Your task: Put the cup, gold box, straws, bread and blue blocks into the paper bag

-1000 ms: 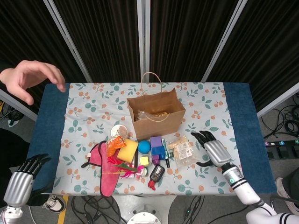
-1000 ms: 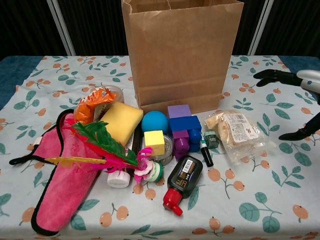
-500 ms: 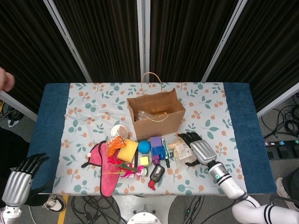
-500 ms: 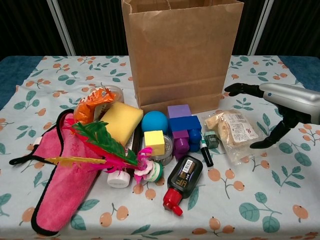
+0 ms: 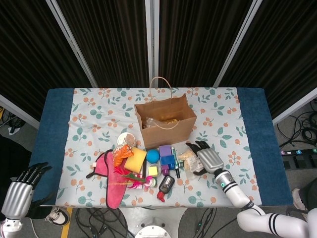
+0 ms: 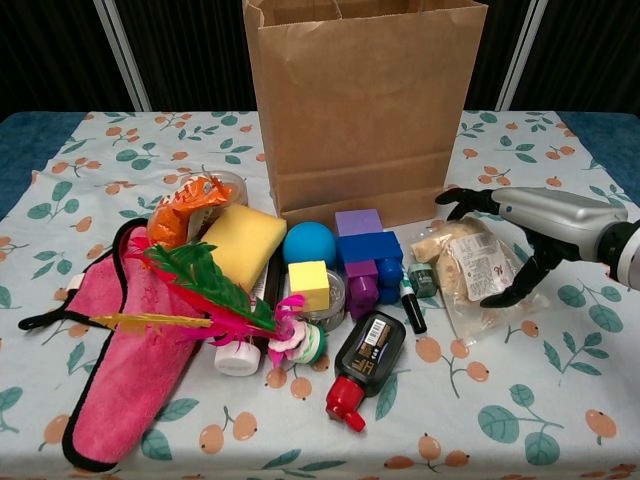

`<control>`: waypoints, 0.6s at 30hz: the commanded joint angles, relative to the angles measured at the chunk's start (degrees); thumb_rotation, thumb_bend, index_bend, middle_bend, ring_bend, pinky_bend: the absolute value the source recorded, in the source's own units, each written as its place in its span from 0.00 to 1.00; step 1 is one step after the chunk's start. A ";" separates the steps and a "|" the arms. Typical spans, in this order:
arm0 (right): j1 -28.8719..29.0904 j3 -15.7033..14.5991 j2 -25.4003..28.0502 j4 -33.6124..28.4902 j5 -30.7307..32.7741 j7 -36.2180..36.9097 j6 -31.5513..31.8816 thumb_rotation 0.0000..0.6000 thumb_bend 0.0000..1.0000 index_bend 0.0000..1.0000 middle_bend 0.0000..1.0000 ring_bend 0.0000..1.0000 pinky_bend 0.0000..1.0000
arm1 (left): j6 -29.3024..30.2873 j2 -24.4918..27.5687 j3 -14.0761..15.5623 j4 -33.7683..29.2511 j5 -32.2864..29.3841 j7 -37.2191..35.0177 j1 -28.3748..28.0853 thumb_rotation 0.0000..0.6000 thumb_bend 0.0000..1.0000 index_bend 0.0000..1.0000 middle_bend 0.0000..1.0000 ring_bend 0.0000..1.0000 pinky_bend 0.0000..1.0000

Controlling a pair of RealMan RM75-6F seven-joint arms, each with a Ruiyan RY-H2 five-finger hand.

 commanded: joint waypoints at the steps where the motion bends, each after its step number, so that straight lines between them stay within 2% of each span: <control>1: -0.18 -0.14 -0.41 0.34 0.24 -0.54 0.27 1.00 0.01 0.15 0.25 0.07 0.04 | -0.03 -0.02 0.02 0.01 -0.01 0.02 0.01 1.00 0.17 0.29 0.31 0.21 0.26; 9: -0.77 -0.13 -0.80 0.62 0.39 -1.37 1.58 1.00 0.14 0.38 0.40 0.23 0.24 | -0.02 0.02 0.07 0.03 -0.04 0.02 0.05 1.00 0.17 0.29 0.31 0.21 0.26; 18: -2.03 -0.08 1.96 -1.68 -2.34 -0.17 4.91 1.00 0.21 0.48 0.47 0.30 0.33 | 0.04 0.04 0.04 -0.08 -0.10 -0.15 0.08 1.00 0.17 0.29 0.31 0.21 0.26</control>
